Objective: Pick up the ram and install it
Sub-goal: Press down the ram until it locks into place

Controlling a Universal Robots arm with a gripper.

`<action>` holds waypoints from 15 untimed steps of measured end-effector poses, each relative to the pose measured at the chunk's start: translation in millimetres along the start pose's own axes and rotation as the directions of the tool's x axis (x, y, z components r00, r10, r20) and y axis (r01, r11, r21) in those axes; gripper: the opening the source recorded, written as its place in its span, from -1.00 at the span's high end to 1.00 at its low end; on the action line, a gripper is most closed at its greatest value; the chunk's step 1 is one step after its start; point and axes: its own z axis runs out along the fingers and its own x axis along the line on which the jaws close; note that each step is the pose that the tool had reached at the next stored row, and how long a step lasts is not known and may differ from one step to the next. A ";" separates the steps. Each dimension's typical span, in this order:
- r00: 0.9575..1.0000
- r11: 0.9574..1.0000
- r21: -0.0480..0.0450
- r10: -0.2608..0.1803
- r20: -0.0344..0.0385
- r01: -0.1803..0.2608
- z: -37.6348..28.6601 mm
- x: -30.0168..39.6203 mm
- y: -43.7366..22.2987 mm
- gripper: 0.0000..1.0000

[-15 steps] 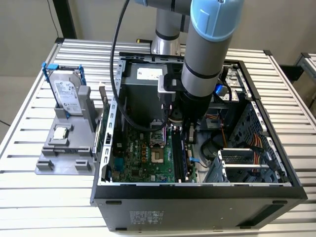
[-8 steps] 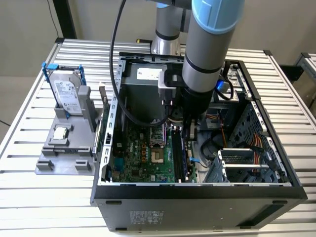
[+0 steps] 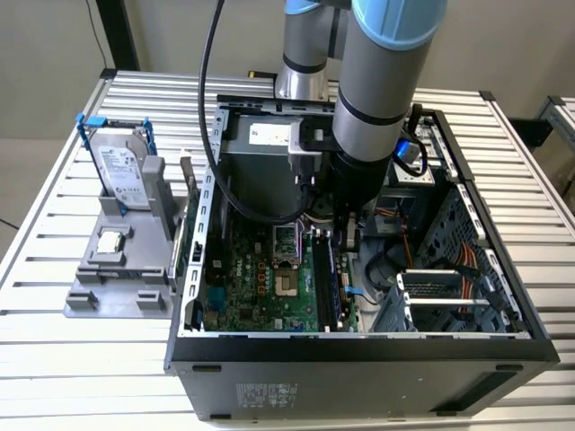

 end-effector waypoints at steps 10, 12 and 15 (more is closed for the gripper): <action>1.000 1.000 -0.002 0.000 0.000 0.000 -4.3 -0.4 -0.1 1.00; 1.000 1.000 -0.002 0.000 0.000 0.000 -4.4 -0.3 0.5 1.00; 1.000 1.000 -0.002 0.000 0.000 0.000 -4.4 -0.2 1.8 1.00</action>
